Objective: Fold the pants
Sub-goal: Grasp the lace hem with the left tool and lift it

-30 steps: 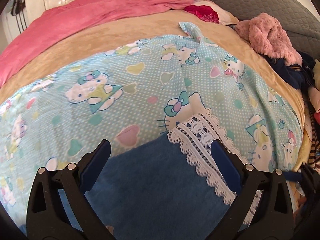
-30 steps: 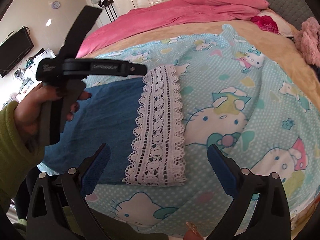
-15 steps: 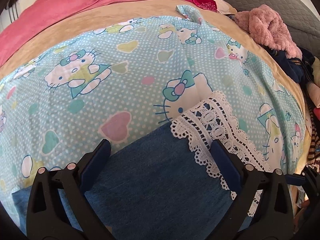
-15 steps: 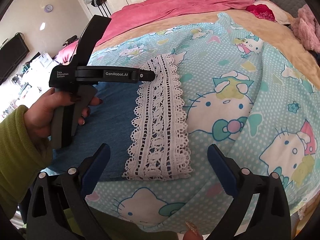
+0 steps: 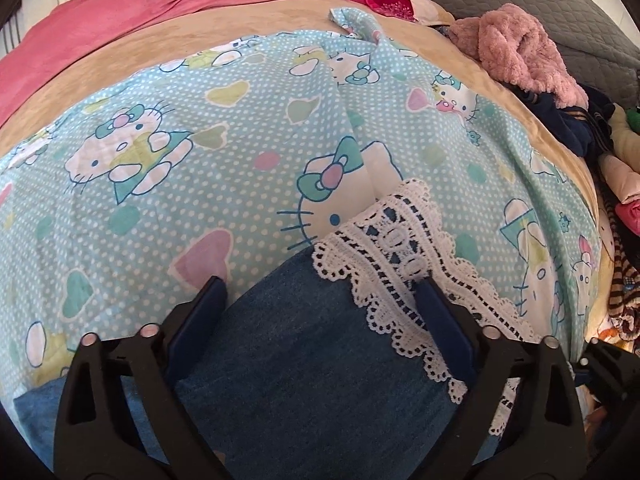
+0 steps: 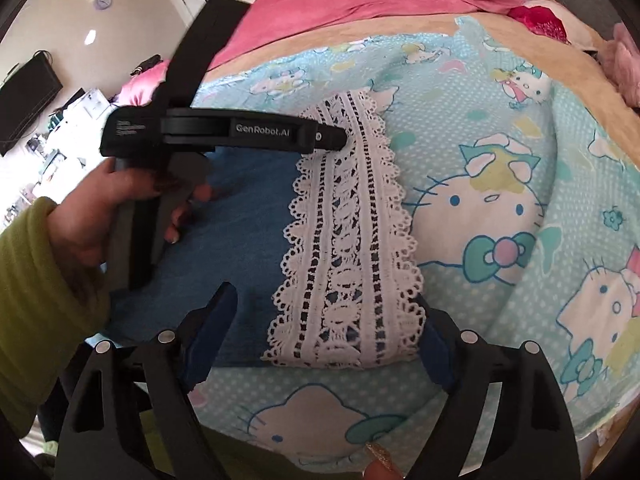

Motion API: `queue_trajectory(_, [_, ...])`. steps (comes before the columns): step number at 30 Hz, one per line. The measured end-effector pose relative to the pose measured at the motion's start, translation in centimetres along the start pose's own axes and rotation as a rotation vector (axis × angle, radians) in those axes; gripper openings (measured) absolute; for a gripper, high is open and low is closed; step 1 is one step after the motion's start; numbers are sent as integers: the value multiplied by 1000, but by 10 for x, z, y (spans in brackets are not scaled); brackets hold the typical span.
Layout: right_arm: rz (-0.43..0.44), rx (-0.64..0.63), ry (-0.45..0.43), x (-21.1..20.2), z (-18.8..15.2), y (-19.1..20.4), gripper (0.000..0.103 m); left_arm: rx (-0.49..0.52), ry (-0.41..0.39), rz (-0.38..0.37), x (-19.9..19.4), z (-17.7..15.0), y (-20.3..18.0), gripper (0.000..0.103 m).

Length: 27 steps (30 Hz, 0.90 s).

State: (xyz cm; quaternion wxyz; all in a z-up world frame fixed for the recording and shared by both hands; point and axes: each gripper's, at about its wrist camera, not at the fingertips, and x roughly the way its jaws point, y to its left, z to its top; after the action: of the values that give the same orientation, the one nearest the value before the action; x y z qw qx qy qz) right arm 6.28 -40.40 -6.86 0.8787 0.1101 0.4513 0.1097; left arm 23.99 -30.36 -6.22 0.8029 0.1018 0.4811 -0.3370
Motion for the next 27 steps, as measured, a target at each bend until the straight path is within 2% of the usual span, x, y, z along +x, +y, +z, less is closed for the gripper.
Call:
queue_trajectory(2, [-21, -10, -1, 2, 2, 2, 74, 6, 0, -3, 0, 0, -3, 69])
queue_trajectory(4, [-26, -27, 0, 3, 4, 4, 60, 9, 0, -2, -1, 1, -6, 61])
queue_trajectory(6, [0, -25, 1, 5, 5, 4, 51, -5, -3, -23, 0, 2, -7, 44])
queue_trajectory(10, [53, -7, -13, 7, 9, 3, 31, 1, -1, -19, -4, 0, -10, 25])
queue_trajectory(11, [69, -1, -19, 6, 10, 3, 30, 6, -1, -16, -6, 0, -10, 20])
queue_trajectory(15, [115, -2, -48, -2, 13, 11, 28, -35, -36, -71, -19, -3, 1, 14])
queue_trajectory(20, [150, -72, -96, -17, 23, 35, 28, -86, -106, -138, -41, -10, 13, 13])
queue_trajectory(27, [168, -201, -147, -29, 37, 80, 28, -153, -222, -173, -87, -21, 39, 13])
